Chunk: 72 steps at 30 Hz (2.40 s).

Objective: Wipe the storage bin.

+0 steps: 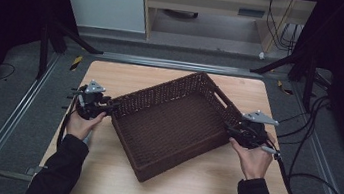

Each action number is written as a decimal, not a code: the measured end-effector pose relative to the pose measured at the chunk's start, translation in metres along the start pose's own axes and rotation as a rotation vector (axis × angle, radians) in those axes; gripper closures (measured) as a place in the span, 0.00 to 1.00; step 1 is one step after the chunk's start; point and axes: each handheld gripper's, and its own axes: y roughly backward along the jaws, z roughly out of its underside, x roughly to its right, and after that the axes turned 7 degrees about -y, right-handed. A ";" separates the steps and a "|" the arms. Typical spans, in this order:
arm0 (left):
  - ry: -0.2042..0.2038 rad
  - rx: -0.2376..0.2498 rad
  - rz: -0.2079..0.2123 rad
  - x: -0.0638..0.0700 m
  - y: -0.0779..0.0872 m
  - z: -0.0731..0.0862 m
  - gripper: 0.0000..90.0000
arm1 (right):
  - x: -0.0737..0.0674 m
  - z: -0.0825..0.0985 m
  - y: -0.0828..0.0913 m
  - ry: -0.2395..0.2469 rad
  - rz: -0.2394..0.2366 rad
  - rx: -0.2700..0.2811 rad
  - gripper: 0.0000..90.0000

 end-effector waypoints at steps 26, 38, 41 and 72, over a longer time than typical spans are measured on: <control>-0.048 -0.020 0.038 0.010 -0.001 0.007 0.50 | 0.001 -0.005 -0.027 0.018 0.061 0.022 0.52; -0.044 -0.009 0.068 0.026 0.012 0.012 0.62 | -0.010 -0.005 -0.011 0.057 -0.015 0.024 0.47; -0.036 -0.006 0.081 0.032 0.016 0.014 0.61 | -0.015 -0.003 -0.010 0.060 -0.053 0.015 0.45; -0.036 -0.034 0.129 0.053 0.020 0.021 0.82 | -0.024 0.001 -0.020 0.011 -0.080 0.011 0.51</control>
